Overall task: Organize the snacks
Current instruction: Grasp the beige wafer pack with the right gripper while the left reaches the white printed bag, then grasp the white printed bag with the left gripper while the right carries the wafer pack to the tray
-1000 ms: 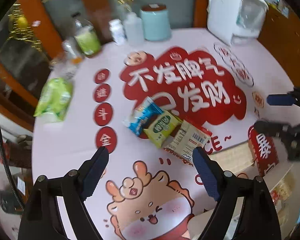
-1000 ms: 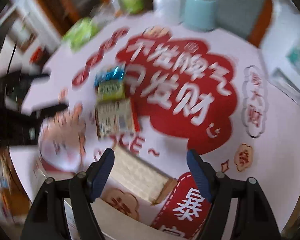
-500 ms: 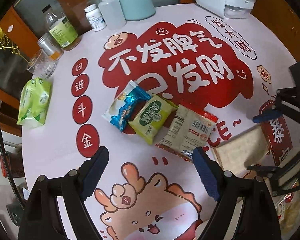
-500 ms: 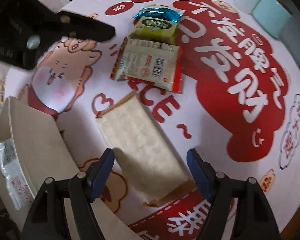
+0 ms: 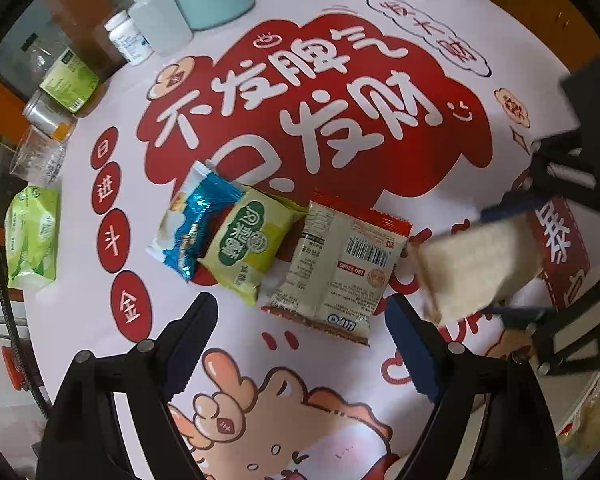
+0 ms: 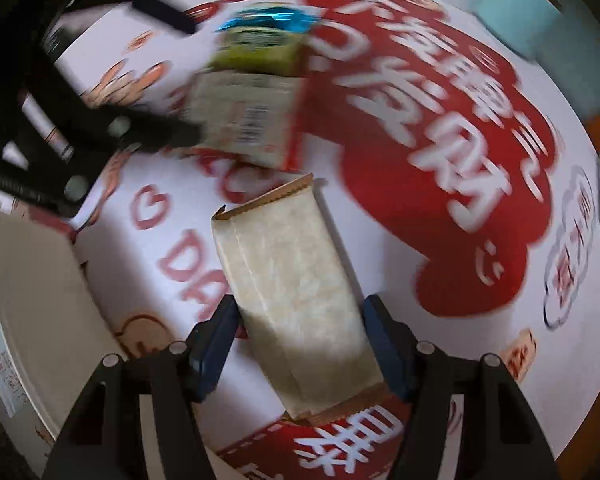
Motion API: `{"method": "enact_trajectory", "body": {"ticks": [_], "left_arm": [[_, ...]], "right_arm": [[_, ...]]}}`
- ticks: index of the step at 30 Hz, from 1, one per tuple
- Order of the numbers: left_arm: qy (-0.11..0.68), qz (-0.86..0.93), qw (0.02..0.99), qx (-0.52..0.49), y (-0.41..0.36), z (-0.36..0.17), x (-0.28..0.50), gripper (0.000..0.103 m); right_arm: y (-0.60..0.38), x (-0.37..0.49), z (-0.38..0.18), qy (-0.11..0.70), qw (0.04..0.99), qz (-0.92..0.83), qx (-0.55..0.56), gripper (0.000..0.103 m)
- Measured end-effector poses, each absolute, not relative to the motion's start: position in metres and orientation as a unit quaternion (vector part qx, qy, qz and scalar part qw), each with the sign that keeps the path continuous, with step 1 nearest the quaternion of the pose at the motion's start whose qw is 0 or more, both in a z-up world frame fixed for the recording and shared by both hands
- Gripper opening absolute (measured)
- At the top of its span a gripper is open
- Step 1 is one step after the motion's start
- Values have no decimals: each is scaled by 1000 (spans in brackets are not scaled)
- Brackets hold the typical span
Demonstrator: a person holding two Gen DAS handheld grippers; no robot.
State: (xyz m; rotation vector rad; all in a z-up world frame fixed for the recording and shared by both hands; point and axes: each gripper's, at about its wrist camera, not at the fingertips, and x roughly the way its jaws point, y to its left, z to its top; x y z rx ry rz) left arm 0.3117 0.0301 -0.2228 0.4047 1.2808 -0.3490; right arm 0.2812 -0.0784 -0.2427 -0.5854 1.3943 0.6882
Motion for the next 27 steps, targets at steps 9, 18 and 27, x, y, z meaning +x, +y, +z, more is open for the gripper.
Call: {"method": "enact_trajectory", "body": {"ticks": [9, 18, 27], "left_arm": [[608, -165, 750, 201, 17, -247, 327, 85], [618, -176, 732, 228, -1, -255, 335, 85], [623, -195, 726, 219, -18, -256, 332, 78]], "right_arm": [[-118, 303, -241, 643, 704, 243, -178, 63], [-127, 324, -245, 647, 714, 220, -154, 63], [-129, 320, -241, 643, 715, 225, -155, 62]]}}
